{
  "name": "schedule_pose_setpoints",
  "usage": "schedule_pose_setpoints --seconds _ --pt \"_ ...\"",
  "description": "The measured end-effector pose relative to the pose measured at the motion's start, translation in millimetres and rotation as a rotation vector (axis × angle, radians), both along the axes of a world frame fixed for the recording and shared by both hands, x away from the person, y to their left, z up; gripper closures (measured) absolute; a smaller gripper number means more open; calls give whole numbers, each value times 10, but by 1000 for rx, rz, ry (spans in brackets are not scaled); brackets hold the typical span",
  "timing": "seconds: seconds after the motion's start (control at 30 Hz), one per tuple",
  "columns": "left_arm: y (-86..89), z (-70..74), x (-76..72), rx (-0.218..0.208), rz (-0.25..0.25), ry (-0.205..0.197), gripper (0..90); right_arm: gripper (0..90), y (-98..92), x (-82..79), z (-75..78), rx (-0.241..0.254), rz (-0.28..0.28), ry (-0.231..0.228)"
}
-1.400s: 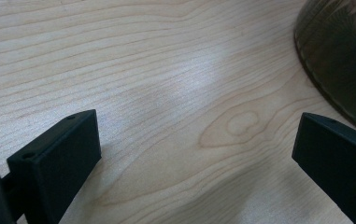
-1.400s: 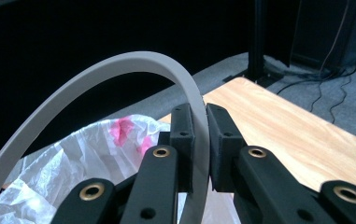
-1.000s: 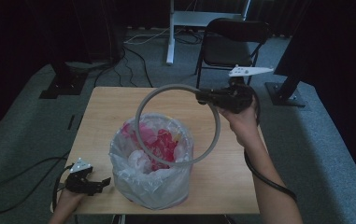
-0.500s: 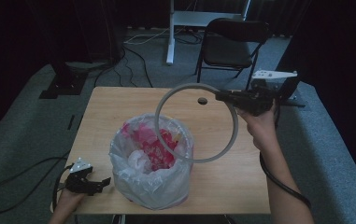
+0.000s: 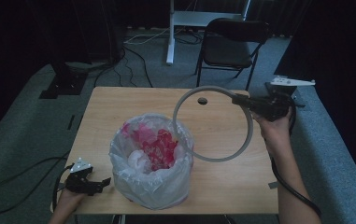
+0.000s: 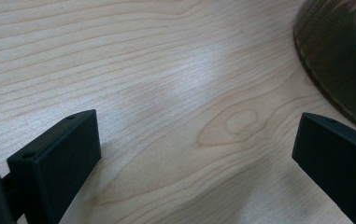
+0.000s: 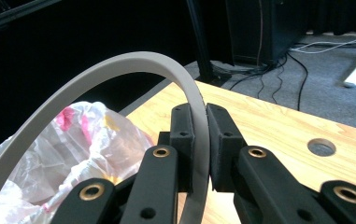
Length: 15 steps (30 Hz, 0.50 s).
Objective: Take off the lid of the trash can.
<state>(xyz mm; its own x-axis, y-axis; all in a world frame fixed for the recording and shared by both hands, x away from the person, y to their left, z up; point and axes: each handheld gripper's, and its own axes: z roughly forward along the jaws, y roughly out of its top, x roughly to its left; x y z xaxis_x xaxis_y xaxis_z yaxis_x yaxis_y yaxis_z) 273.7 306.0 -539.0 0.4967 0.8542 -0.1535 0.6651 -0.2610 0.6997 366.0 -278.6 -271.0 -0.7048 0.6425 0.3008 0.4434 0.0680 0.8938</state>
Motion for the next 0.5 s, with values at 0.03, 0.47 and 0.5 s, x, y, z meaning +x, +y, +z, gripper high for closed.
schedule_pose_setpoints --seconds 0.03,0.47,0.5 --pt "-1 0 0 0 0 0 11 822 -27 0 -15 3 -5 3" --pt "-2 0 -1 2 0 1 12 821 -276 14 -292 12 -56 51" --pt "-2 2 -2 3 1 1 11 821 -293 16 -318 15 -54 57"
